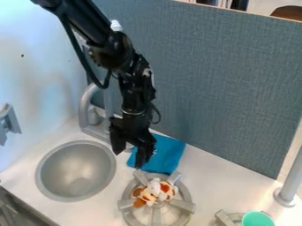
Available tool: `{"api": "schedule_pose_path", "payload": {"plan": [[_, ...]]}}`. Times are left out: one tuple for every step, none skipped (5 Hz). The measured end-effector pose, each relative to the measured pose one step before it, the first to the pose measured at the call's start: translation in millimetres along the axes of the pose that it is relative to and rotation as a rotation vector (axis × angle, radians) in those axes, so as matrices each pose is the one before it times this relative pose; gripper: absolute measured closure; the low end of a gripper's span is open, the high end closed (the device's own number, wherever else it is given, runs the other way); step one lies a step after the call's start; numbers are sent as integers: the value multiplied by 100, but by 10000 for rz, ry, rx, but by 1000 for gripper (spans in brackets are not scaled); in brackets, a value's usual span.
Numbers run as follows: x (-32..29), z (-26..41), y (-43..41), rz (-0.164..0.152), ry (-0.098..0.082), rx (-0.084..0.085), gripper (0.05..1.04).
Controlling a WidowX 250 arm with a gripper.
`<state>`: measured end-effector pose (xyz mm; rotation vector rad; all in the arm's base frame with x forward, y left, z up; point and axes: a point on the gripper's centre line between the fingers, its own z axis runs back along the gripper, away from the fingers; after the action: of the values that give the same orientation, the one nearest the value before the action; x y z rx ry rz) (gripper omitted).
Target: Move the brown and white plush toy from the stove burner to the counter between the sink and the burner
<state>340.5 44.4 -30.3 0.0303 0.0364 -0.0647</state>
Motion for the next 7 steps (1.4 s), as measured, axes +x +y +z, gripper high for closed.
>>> {"api": "schedule_pose_path", "payload": {"plan": [[-634, -1192, -285, -32, 365, -147, 82], [-562, -81, -1543, -1011, 22, -820, 82], [562, 1978, -1984, -857, -613, -412, 82], [264, -181, -1887, -806, 312, -126, 82], [437, -3483, -340, 10, 1911, 357, 82], [1354, -998, -351, 98, 850, 602, 82], [664, -1193, 242, 203, 834, 204, 82]]}}
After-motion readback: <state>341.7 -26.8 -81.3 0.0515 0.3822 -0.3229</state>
